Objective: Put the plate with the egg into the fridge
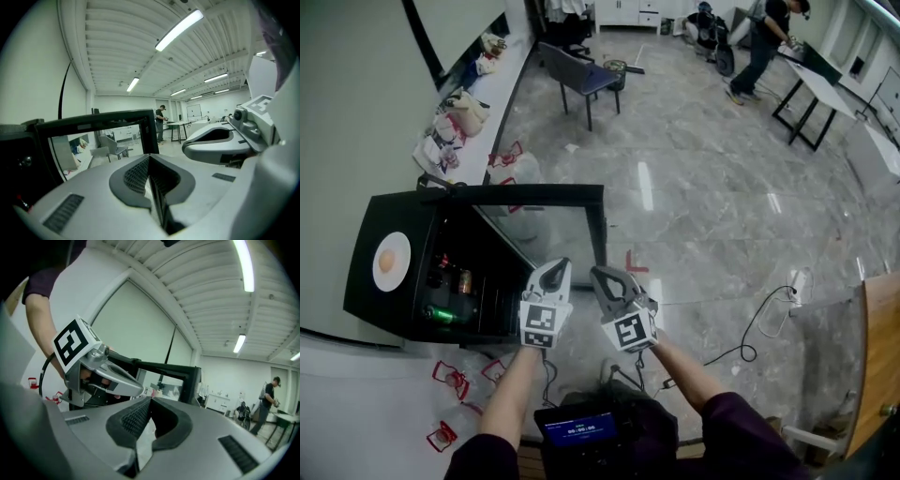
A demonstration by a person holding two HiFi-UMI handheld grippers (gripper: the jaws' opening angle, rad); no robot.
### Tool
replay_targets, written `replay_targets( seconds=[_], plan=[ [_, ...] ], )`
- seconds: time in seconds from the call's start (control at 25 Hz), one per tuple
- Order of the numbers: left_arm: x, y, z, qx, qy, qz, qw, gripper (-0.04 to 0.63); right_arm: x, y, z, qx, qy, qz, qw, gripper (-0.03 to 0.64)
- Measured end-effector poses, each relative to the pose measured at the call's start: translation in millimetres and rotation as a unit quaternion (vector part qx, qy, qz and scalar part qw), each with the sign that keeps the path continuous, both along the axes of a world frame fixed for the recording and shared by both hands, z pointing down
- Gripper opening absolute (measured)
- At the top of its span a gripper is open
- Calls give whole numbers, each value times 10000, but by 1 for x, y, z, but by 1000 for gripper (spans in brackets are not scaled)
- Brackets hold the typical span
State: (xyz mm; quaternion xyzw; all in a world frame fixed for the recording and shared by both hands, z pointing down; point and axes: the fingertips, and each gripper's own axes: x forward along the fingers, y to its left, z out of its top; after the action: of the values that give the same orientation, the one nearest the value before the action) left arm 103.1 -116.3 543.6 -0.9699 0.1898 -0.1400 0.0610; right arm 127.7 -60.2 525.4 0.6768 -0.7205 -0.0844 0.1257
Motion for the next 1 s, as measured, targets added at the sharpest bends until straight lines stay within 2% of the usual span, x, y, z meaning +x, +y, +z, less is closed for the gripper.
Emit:
replay_targets(
  seconds=[0.16, 0.36, 0.52, 0.72, 0.8, 0.88, 1.0],
  plan=[
    [-40, -12, -38, 532, -191, 139, 9983, 9, -44, -26, -18, 193, 678, -756, 9946, 9],
    [-107, -34, -94, 1286, -713, 76, 9891, 9, -110, -61, -55, 671, 1519, -1577, 9734, 9],
    [-169, -69, -108, 1653, -1470, -64, 9752, 9, -174, -97, -74, 1038, 2122, -2101, 9487, 9],
    [-243, -124, -127, 2001, -2181, -639, 9531, 9, -245, -147, -96, 1338, 2527, -2713, 9191, 11],
    [-269, -139, -136, 1966, -2413, -807, 9469, 9, -265, -159, -106, 1457, 2745, -2951, 9035, 11],
    [-295, -156, -143, 1780, -2595, -919, 9447, 11, -284, -169, -112, 1515, 3077, -3157, 8847, 14],
    [-329, -187, -150, 1463, -2849, -1068, 9413, 12, -307, -185, -111, 1479, 3581, -3487, 8534, 63]
  ],
)
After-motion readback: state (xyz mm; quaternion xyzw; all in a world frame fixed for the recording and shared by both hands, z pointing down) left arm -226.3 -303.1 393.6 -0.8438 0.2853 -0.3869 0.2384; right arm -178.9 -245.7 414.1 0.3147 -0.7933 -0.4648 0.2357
